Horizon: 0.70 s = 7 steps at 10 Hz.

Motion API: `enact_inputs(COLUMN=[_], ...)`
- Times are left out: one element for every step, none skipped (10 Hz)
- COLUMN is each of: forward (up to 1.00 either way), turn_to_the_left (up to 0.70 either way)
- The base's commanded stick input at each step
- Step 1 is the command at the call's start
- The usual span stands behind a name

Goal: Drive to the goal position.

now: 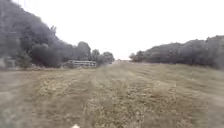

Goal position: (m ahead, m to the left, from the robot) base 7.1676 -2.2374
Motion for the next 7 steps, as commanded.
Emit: enact_inputs(forward=[0.60, 0.60, 0.60, 0.60, 0.60, 0.60, 0.60], turn_to_the_left=[0.00, -0.02, -0.09, -0.11, -0.12, -0.12, -0.12])
